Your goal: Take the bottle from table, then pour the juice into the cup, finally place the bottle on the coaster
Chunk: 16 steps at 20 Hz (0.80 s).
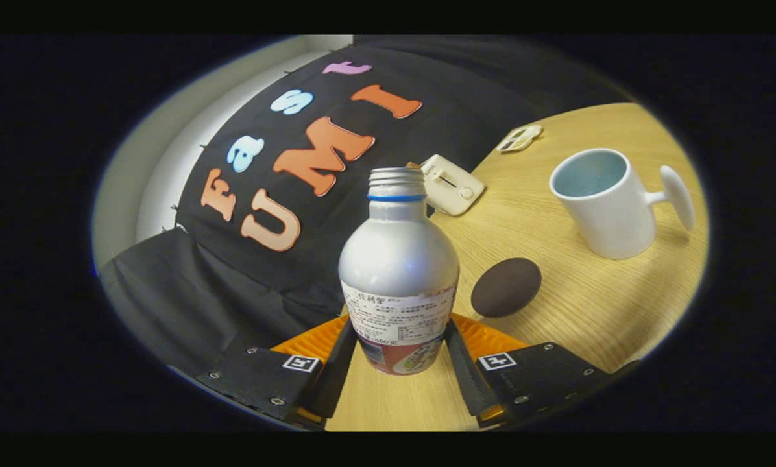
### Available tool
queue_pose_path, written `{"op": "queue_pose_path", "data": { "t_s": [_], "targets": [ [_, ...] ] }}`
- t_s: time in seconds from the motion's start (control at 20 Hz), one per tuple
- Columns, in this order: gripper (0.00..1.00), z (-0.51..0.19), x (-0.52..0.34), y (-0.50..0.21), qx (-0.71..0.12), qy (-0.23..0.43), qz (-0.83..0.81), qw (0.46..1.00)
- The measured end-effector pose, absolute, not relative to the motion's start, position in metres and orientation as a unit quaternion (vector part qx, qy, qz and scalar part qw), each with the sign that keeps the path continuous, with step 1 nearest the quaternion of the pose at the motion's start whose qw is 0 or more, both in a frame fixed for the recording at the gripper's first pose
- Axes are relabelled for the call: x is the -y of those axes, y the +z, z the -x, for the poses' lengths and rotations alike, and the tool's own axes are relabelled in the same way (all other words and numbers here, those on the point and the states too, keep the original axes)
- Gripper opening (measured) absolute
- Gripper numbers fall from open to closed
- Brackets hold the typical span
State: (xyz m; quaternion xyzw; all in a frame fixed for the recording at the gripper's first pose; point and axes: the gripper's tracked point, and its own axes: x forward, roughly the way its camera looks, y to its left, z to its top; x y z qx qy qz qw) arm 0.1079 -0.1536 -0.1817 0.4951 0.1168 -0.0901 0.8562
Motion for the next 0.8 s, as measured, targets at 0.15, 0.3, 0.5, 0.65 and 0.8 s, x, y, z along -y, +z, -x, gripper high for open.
{"op": "queue_pose_path", "data": {
  "t_s": [0.15,0.3,0.5,0.65,0.8],
  "targets": [
    [0.74,-0.108,0.167,-0.189,-0.118,-0.107,-0.522,0.838],
    [0.74,-0.105,0.180,-0.183,-0.101,-0.115,-0.560,0.815],
    [0.74,-0.104,0.195,-0.180,-0.084,-0.123,-0.603,0.784],
    [0.74,-0.096,0.206,-0.182,-0.076,-0.138,-0.630,0.761],
    [0.74,-0.101,0.213,-0.182,-0.069,-0.139,-0.662,0.734]
  ]
}}
